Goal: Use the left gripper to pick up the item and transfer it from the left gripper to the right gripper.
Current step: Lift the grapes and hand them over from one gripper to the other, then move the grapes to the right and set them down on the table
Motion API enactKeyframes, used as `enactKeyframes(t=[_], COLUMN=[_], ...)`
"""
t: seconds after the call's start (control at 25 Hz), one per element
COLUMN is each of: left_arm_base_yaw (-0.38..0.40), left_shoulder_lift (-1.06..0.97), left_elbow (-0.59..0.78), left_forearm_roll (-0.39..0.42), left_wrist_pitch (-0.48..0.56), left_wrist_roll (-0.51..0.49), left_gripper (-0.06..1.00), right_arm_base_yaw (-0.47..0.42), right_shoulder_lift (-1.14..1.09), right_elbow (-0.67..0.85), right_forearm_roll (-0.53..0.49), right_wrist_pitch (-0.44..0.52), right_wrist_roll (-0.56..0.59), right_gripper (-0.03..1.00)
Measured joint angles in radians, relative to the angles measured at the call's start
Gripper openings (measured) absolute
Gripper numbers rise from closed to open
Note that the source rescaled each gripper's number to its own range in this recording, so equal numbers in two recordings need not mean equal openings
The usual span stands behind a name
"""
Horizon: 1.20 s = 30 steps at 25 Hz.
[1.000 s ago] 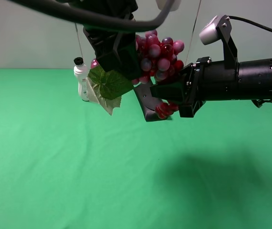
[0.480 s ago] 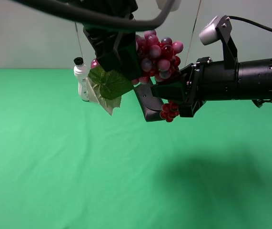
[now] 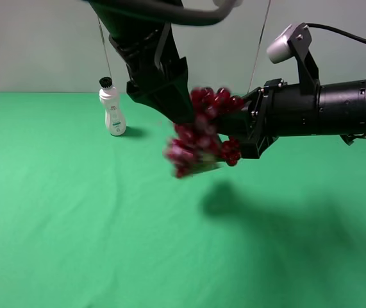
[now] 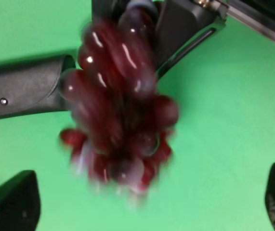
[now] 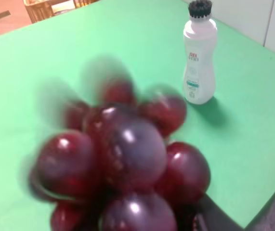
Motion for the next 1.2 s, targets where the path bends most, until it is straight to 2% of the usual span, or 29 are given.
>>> enactKeyframes(t=[0.32,0.56,0.92,1.2], left_arm_base_yaw=[0.0,0.0,0.001,0.001], left_shoulder_lift=[0.0,-0.002,-0.083,-0.193], left_elbow=[0.0,0.0,0.0,0.035], left_forearm_roll=[0.013,0.025,0.212,0.278], left_wrist_pitch=[0.002,0.013,0.111,0.112], left_wrist_roll=[-0.016,-0.136,-0.357,-0.454], left_gripper=[1.0,1.0,1.0,1.0], right_arm_base_yaw=[0.0,0.0,0.0,0.0], right_shoulder_lift=[0.0,0.0,0.0,0.0], right_elbow=[0.0,0.0,0.0,0.0], right_forearm_roll=[0.001,0.001,0.001,0.001], right_wrist_pitch=[0.001,0.002,0.002,0.002], right_wrist_roll=[0.0,0.0,0.0,0.0], right_gripper=[0.02,0.02,0.01,0.0])
